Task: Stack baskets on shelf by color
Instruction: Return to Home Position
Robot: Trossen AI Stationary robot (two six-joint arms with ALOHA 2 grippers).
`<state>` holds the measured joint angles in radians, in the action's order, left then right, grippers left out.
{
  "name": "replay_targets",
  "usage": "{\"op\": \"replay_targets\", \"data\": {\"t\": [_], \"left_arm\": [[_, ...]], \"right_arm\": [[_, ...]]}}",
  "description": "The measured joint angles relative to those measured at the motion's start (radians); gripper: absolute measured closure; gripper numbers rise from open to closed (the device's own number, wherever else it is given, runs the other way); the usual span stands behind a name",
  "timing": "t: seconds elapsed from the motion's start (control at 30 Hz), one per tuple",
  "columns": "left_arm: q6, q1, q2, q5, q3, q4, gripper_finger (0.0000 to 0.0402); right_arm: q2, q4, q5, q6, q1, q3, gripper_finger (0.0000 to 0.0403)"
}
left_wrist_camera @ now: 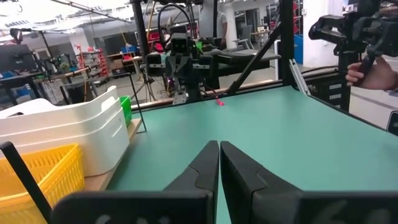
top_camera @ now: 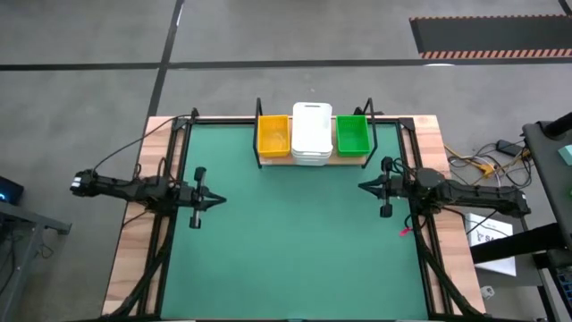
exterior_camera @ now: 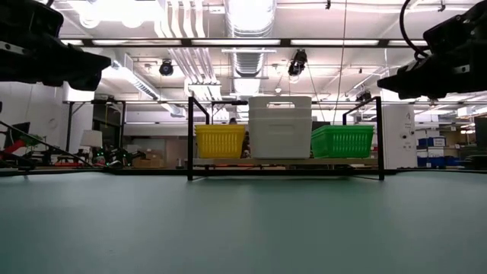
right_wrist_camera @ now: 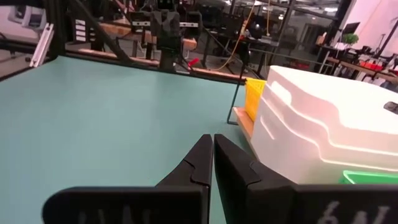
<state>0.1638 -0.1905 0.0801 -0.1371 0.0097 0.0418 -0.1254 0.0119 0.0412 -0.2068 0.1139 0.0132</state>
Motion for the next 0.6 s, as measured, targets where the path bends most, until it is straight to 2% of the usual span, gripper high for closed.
{"op": "replay_targets", "data": {"t": [0.6], "left_arm": [[0.000,0.000,0.030,0.000,-0.001,0.001,0.0402]], "right_arm": [[-0.002,0.032,0.004,-0.055,0.000,0.000,0.0394]]}}
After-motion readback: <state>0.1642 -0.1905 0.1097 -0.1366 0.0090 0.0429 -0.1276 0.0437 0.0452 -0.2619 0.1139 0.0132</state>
